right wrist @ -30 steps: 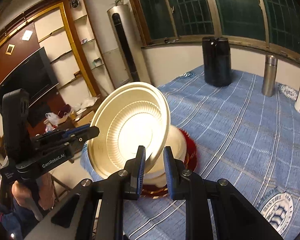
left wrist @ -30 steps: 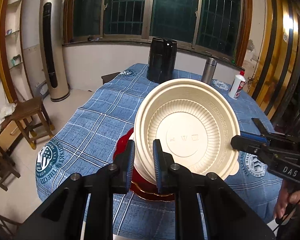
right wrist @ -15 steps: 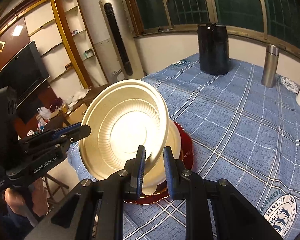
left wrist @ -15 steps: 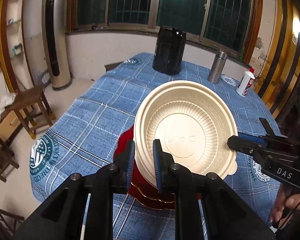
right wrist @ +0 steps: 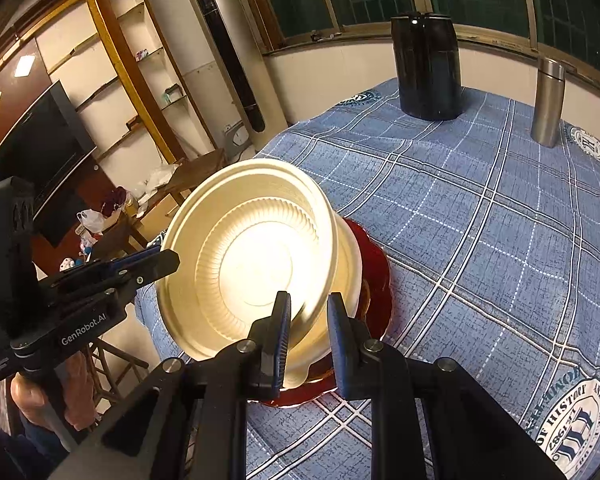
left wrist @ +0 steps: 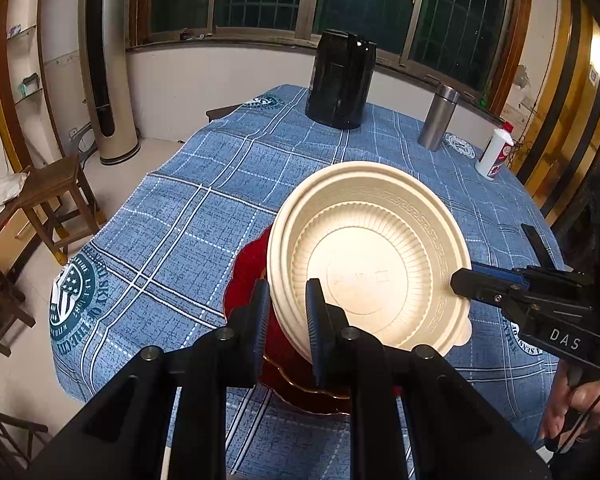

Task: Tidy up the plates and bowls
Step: 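Move the held beige plate over the red plate stack with both grippers, then tilt the beige plate and lower it onto the stack with both grippers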

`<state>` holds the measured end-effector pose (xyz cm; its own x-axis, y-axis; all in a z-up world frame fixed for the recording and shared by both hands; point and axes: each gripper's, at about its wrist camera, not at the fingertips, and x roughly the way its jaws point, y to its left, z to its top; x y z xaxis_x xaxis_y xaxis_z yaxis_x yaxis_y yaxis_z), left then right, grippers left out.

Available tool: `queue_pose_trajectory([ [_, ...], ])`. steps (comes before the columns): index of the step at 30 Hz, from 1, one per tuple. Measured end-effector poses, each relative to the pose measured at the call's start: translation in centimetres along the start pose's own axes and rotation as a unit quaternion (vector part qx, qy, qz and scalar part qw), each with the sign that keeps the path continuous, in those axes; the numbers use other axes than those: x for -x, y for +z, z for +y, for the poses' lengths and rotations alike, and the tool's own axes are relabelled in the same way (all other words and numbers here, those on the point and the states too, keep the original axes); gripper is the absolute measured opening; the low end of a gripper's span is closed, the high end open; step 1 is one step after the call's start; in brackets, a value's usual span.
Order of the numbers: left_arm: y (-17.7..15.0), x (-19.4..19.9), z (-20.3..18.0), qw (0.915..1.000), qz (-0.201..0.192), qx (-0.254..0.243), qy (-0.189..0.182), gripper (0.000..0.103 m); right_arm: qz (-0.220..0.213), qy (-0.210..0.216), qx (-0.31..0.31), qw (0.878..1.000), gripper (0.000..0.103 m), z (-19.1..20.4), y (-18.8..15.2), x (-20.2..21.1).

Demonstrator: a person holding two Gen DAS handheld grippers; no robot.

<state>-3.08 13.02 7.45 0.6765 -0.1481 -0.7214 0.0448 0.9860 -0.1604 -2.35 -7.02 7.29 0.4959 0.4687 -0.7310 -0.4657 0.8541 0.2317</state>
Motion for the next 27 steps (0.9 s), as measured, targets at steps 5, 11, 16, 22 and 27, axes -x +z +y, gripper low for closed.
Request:
queue_pose_trajectory([
  [5,-0.3,-0.2,-0.1,1.0000,0.008,-0.001,-0.005,0.014,0.002,-0.003,0.000,1.000,0.019,-0.1,0.2,0.0],
  [11,-0.5,-0.3,-0.4,0.9999,0.014,-0.002,-0.007,0.015,0.002,-0.008,-0.006,1.000,0.019,-0.5,0.3,-0.4],
  [16,-0.8,-0.2,-1.1,0.9998,0.013,-0.014,-0.004,0.016,-0.005,-0.021,-0.007,1.000,0.019,-0.6,0.9,-0.9],
  [22,-1.0,-0.4,-1.3,0.9996,0.019,-0.018,-0.008,0.016,-0.004,-0.025,-0.009,1.000,0.019,-1.0,1.3,-1.5],
  [27,-1.0,-0.4,-1.2,0.9997,0.015,-0.018,-0.007,0.016,-0.006,-0.025,-0.008,1.000,0.022,-1.1,1.4,-1.6],
])
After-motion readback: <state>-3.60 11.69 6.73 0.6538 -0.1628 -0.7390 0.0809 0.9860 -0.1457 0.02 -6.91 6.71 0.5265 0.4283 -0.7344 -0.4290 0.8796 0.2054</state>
